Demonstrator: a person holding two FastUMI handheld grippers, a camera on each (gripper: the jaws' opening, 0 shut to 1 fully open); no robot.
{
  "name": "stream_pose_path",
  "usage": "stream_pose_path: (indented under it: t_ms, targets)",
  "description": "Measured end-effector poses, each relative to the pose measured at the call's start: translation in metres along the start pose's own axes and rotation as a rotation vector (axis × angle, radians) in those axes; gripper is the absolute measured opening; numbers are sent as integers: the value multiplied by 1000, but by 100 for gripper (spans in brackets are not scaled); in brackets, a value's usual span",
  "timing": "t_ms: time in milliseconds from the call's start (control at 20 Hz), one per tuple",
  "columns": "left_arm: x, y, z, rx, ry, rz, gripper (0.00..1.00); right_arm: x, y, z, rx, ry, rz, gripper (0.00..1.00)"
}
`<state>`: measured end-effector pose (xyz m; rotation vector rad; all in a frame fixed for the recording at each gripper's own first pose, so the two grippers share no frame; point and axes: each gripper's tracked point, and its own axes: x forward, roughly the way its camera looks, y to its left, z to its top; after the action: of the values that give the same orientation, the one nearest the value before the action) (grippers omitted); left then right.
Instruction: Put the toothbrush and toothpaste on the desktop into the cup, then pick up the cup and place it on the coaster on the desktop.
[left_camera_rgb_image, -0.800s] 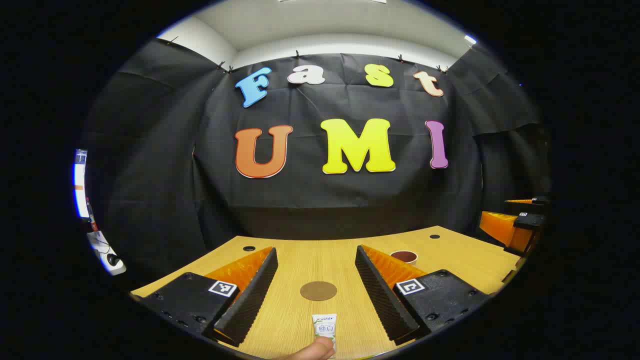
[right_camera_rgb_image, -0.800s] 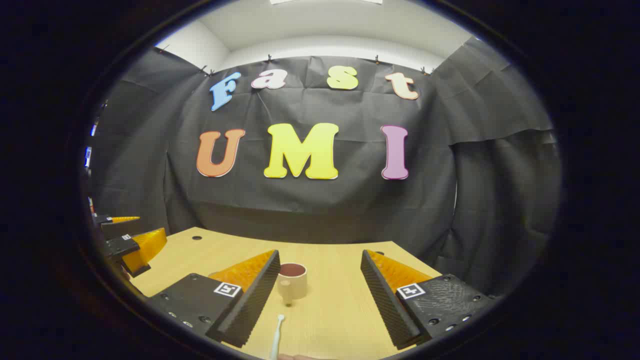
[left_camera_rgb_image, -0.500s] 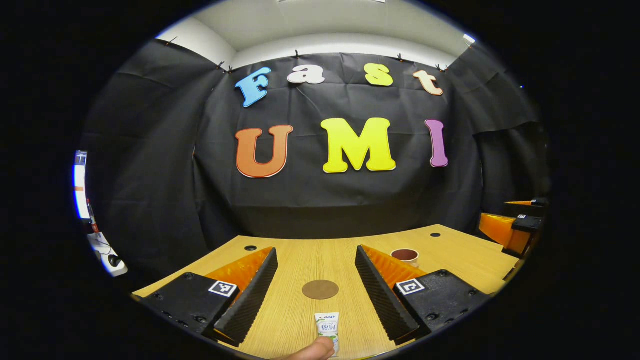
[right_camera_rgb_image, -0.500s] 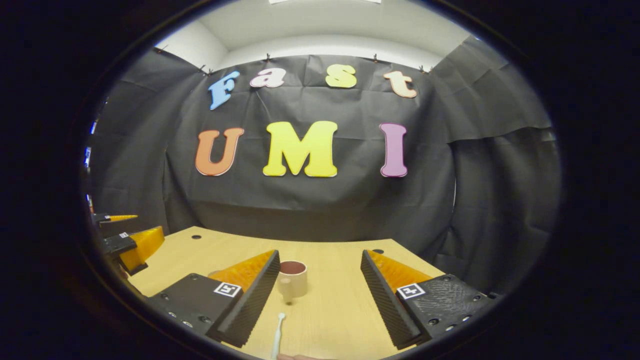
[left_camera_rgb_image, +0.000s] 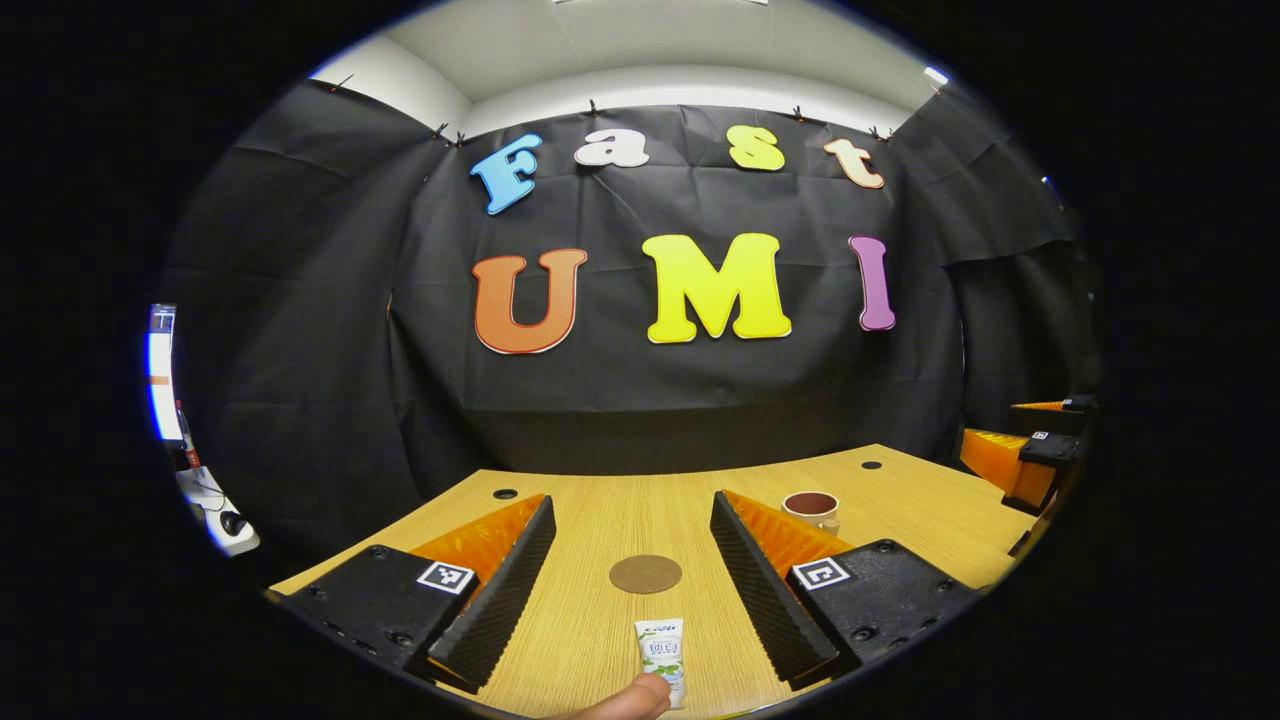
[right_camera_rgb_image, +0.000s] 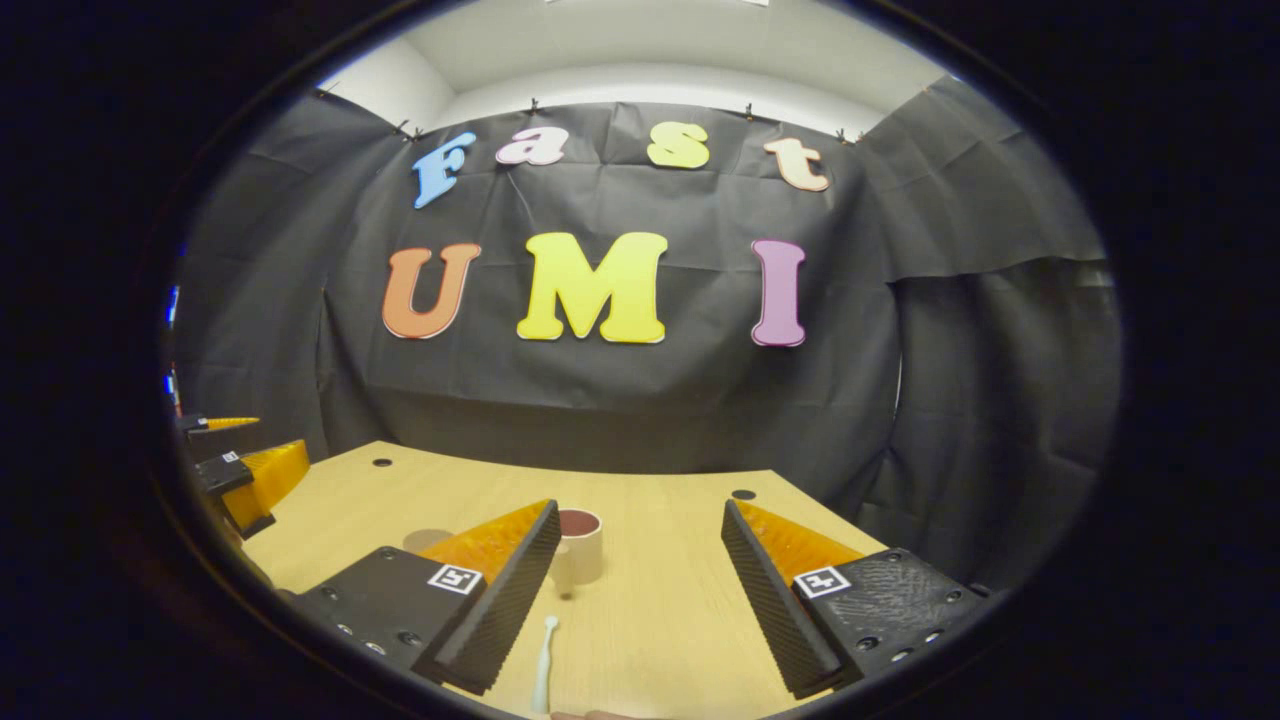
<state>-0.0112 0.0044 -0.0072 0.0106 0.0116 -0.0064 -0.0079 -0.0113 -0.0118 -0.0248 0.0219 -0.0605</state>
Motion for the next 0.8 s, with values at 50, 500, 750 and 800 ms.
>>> stream_pose_path:
  t_ms: [50,500,750,800]
  targets:
    - [0,-1,1,2,-2,0,99,-1,1,1,-7,-5,-3,96]
    - [-2,2,-7,6,9,-1,99,-1,14,-18,-14,39,16,96]
    - [-4,10,-11,-7,10,9,99,5,24,-61,19,141,42,95]
    - [-5,10,-11,-8,12,10,99,6,28,-74,31,177,55,95]
